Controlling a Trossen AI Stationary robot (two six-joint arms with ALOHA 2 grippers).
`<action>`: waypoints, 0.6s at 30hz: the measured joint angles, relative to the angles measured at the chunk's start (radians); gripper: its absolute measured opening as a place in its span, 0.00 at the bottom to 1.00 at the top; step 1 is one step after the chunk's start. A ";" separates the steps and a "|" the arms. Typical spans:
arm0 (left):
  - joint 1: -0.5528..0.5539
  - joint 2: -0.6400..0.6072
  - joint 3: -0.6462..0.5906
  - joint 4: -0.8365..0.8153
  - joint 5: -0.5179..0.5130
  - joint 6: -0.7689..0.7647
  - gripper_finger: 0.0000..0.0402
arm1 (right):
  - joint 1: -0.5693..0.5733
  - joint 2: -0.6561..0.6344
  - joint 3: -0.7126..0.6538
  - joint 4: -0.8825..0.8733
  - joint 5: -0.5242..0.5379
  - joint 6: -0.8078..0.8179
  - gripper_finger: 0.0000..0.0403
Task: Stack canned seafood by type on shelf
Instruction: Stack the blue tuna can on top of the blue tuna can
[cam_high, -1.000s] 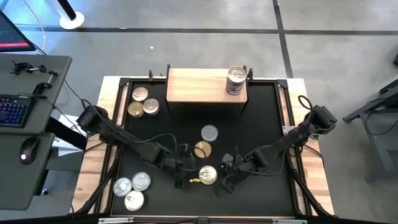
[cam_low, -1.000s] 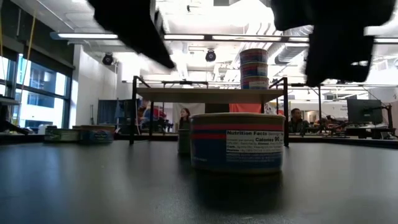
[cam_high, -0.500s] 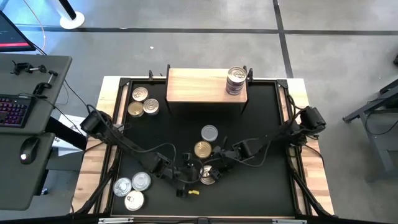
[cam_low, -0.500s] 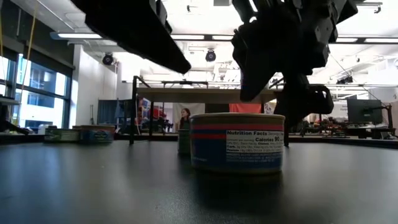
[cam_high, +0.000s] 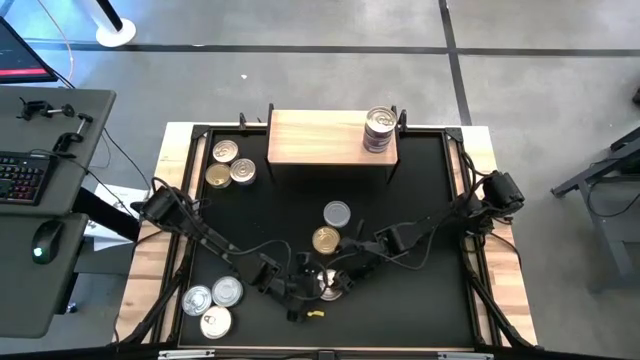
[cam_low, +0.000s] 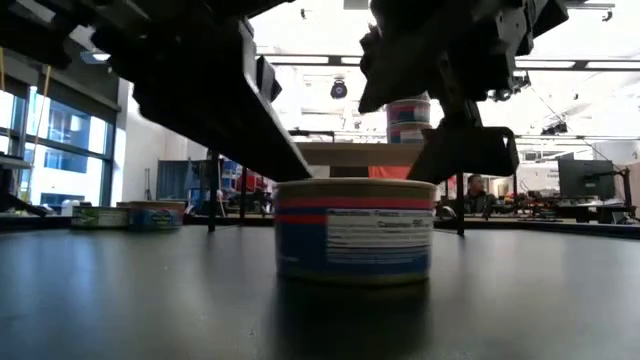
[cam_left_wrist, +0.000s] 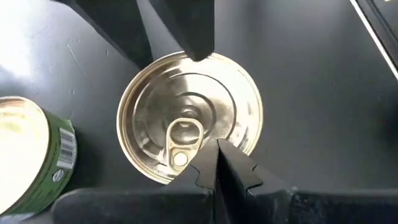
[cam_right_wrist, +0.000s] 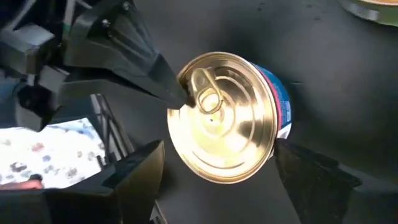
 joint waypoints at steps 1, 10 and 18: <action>-0.001 0.000 0.000 -0.010 -0.006 0.000 0.00 | 0.000 0.000 0.000 0.012 -0.004 -0.001 0.72; -0.003 -0.003 0.003 -0.092 -0.061 -0.017 0.00 | 0.002 -0.001 0.000 0.174 -0.054 0.032 0.66; -0.004 -0.010 0.001 -0.105 -0.067 -0.017 0.00 | 0.007 -0.088 0.000 -0.015 -0.009 -0.037 0.55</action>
